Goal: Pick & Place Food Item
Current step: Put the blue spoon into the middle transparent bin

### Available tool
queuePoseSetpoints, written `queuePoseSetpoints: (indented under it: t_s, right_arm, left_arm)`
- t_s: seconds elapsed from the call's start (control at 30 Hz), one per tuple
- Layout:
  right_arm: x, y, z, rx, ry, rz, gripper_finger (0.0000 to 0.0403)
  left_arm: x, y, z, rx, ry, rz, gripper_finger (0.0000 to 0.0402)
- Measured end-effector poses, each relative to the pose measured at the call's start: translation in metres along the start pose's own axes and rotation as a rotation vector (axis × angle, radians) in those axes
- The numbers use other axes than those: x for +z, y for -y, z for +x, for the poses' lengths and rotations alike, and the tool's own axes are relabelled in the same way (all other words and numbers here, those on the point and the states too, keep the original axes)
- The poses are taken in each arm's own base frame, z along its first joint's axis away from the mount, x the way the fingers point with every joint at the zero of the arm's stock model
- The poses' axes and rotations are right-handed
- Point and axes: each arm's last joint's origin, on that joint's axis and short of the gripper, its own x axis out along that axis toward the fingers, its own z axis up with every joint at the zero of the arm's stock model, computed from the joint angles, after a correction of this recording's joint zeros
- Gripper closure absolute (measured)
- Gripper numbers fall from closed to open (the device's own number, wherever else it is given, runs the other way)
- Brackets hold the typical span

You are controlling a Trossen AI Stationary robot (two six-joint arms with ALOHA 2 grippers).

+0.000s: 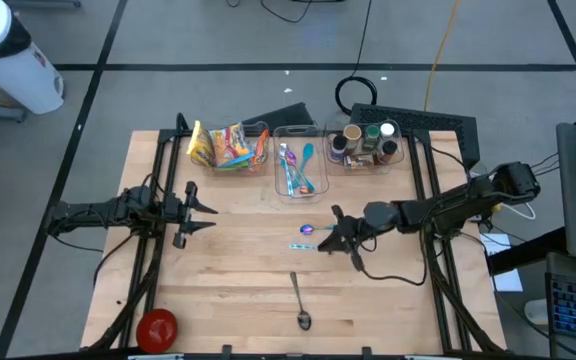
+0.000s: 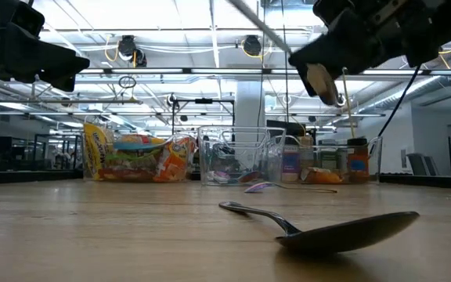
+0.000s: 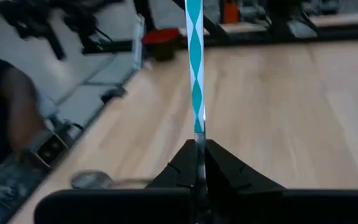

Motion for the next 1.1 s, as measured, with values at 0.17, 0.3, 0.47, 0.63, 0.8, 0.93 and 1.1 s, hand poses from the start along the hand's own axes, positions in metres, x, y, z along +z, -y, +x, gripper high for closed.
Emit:
queuePoseSetpoints:
  t_s: [0.17,0.3,0.47,0.63,0.8,0.93,1.1]
  right_arm:
    - [0.006,-0.002,0.006,0.078,0.102,-0.041,0.0399]
    - [0.010,-0.003,0.011,0.142,0.200,-0.081,0.0399]
    - [0.018,-0.003,0.016,0.156,0.377,-0.120,0.0399]
    - [0.034,0.007,0.032,0.019,0.419,-0.098,0.0399]
    - [0.048,0.029,0.042,-0.382,0.414,-0.031,0.0399]
    - [0.054,0.053,0.036,-0.719,0.402,-0.047,0.0399]
    - [0.046,0.088,0.025,-0.881,0.365,0.117,0.0399]
  left_arm:
    - [0.000,0.000,0.000,0.000,0.000,0.000,0.0249]
    - [0.000,0.000,0.000,0.000,0.000,0.000,0.0249]
    - [0.000,0.000,0.000,0.000,0.000,0.000,0.0249]
    - [0.000,0.000,0.000,0.000,0.000,0.000,0.0249]
    - [0.000,0.000,0.000,0.000,0.000,0.000,0.0249]
    - [0.000,0.000,0.000,0.000,0.000,0.000,0.0249]
    - [0.000,0.000,0.000,0.000,0.000,0.000,0.0249]
